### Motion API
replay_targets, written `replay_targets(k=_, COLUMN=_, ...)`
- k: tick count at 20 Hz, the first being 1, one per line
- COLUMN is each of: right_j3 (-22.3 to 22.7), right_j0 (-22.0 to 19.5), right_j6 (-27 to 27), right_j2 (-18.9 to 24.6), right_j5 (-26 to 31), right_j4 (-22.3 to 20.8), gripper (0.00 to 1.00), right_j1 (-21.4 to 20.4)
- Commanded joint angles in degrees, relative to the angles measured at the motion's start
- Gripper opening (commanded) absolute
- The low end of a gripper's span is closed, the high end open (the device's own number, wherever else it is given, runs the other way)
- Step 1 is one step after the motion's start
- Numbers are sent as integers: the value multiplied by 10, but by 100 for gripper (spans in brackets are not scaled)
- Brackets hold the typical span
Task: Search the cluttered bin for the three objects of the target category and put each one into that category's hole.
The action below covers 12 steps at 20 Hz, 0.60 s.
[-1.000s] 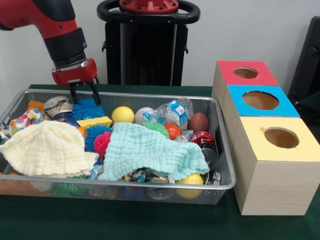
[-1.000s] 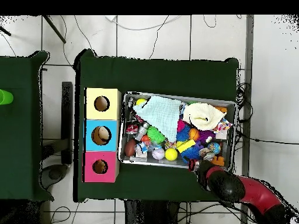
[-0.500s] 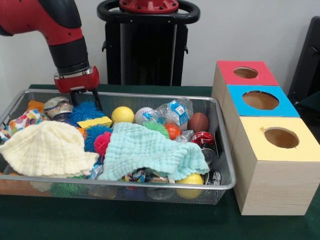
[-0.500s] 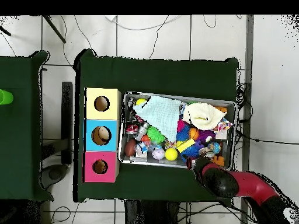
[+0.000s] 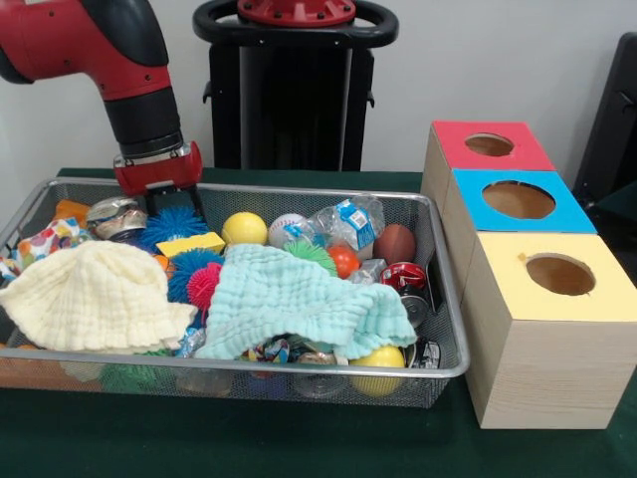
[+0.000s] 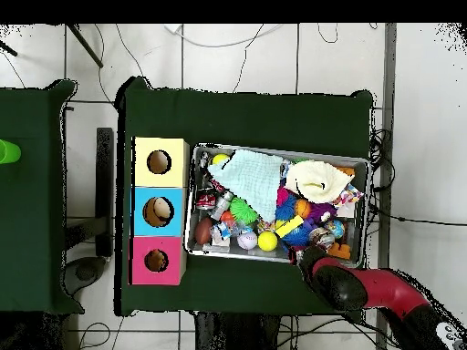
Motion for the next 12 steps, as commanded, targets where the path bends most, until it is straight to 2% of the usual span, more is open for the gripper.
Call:
replay_targets(k=1, right_j3=-93, right_j0=1, right_j6=-19, right_j2=31, right_j5=-52, right_j4=-44, gripper=100, right_j1=19)
replay_targets(k=2, right_j3=-93, right_j0=2, right_j6=-18, right_j2=31, right_j5=-52, right_j4=-44, gripper=100, right_j1=18)
replay_targets(k=3, right_j3=-93, right_j0=3, right_j6=-16, right_j2=30, right_j5=-53, right_j4=-44, gripper=0, right_j1=18)
replay_targets(k=12, right_j3=-92, right_j0=10, right_j6=-6, right_j2=21, right_j5=-59, right_j4=-45, gripper=0, right_j1=13)
